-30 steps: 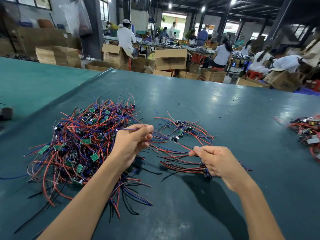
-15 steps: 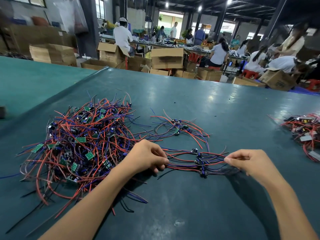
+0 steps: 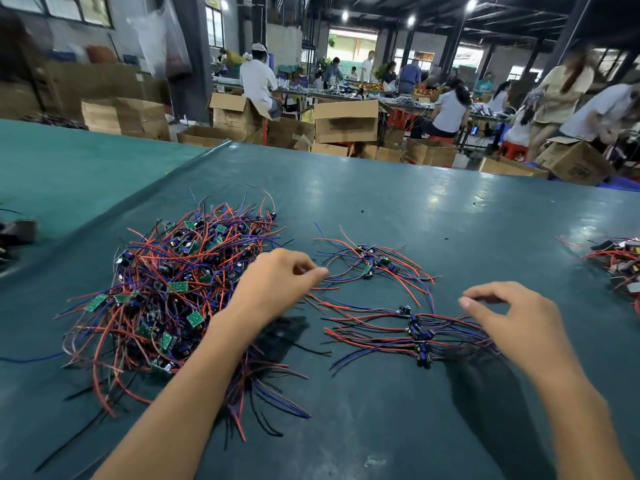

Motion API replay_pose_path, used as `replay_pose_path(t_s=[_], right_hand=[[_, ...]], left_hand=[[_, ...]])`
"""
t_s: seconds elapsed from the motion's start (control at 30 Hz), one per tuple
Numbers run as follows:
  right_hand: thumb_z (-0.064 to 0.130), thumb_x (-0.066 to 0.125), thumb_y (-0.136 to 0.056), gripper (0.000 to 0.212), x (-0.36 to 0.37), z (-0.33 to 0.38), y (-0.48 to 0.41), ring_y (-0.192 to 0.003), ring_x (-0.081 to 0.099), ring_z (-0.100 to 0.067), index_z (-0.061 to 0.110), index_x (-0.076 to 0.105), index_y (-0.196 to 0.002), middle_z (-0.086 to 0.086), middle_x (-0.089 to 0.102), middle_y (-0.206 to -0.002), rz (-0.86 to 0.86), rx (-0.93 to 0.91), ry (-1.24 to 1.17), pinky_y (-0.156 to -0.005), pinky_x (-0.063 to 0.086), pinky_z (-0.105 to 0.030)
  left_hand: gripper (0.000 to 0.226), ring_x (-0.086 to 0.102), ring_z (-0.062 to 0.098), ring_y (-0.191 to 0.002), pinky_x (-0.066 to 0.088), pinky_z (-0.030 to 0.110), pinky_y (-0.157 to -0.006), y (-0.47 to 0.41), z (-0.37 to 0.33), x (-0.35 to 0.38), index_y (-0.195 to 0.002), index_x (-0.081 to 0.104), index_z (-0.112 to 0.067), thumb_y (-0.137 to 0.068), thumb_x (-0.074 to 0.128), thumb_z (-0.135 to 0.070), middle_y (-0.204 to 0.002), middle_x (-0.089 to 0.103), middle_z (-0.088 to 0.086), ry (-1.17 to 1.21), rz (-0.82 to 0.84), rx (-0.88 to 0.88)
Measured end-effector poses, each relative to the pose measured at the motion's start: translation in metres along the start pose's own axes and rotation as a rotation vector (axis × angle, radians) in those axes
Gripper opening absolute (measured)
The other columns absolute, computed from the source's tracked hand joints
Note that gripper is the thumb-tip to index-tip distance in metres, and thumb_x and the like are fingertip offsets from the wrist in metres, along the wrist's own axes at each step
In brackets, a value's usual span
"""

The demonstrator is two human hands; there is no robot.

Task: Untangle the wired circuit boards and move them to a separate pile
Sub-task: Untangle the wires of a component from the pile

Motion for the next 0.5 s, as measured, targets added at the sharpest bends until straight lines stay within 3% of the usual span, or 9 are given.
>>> replay_pose_path(t_s=[0.07,0.1,0.17,0.23,0.3,0.4,0.5], right_hand=[[0.015,0.078,-0.083,0.011,0.01,0.034,0.0,-0.082,0.064,0.002,0.025,0.076,-0.081,0.015,0.071,-0.085,-0.06,-0.116,-0.105,-0.075,0.039,-0.004],[0.015,0.076,-0.085,0.01,0.02,0.051,0.001,-0.081,0.064,0.001,0.023,0.077,-0.081,0.013,0.072,-0.084,-0.076,-0.173,-0.142,-0.075,0.041,-0.004],[0.019,0.071,-0.09,0.01,0.051,0.088,0.008,-0.078,0.064,-0.008,0.02,0.076,-0.081,0.005,0.073,-0.084,-0.054,-0.292,-0.14,-0.079,0.049,-0.022],[0.028,0.062,-0.095,0.016,0.095,0.122,0.021,-0.085,0.064,-0.023,0.017,0.072,-0.088,-0.001,0.072,-0.09,0.086,-0.389,-0.079,-0.078,0.051,-0.037],[0.033,0.053,-0.097,0.019,0.138,0.146,0.036,-0.093,0.064,-0.029,0.02,0.065,-0.104,-0.003,0.069,-0.102,0.183,-0.441,0.028,-0.075,0.051,-0.039],[0.035,0.042,-0.098,0.028,0.179,0.158,0.06,-0.097,0.065,-0.031,0.021,0.057,-0.117,-0.005,0.066,-0.11,0.211,-0.447,0.127,-0.073,0.05,-0.041],[0.032,0.048,-0.093,0.026,0.186,0.159,0.073,-0.083,0.065,-0.031,0.019,0.066,-0.105,-0.006,0.067,-0.096,0.161,-0.504,0.119,-0.063,0.049,-0.038]], left_hand=[[0.019,0.067,0.019,-0.083,0.053,0.031,-0.078,-0.008,0.013,-0.022,-0.09,0.077,-0.028,-0.091,0.067,-0.044,-0.079,0.072,-0.008,-0.054,-0.138,-0.016],[0.014,0.067,0.02,-0.085,0.052,0.03,-0.079,-0.012,0.02,-0.029,-0.093,0.077,-0.027,-0.092,0.068,-0.037,-0.08,0.07,-0.007,-0.068,-0.154,-0.013],[0.018,0.066,0.022,-0.092,0.048,0.028,-0.084,-0.016,0.036,-0.035,-0.105,0.076,-0.021,-0.089,0.071,-0.029,-0.085,0.066,-0.005,-0.137,-0.054,-0.024],[0.034,0.061,0.024,-0.106,0.045,0.032,-0.097,-0.018,0.049,-0.031,-0.115,0.073,-0.024,-0.086,0.074,-0.041,-0.1,0.067,-0.002,-0.29,0.133,-0.053],[0.041,0.05,0.027,-0.119,0.042,0.039,-0.102,-0.016,0.056,-0.024,-0.119,0.068,-0.035,-0.084,0.071,-0.057,-0.115,0.063,-0.001,-0.477,0.234,-0.067],[0.036,0.045,0.027,-0.119,0.039,0.04,-0.097,-0.012,0.056,-0.015,-0.113,0.068,-0.039,-0.084,0.068,-0.059,-0.12,0.059,-0.004,-0.6,0.202,-0.023],[0.023,0.048,0.025,-0.117,0.038,0.04,-0.095,-0.011,0.054,-0.012,-0.103,0.071,-0.036,-0.087,0.069,-0.052,-0.116,0.06,-0.006,-0.602,0.147,0.012]])
Point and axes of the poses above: each hand's wrist, its own y-axis away from the middle knuckle, its own x-axis out of the palm, z = x × y, the point moved 2 cm from there along -y, towards the middle knuckle
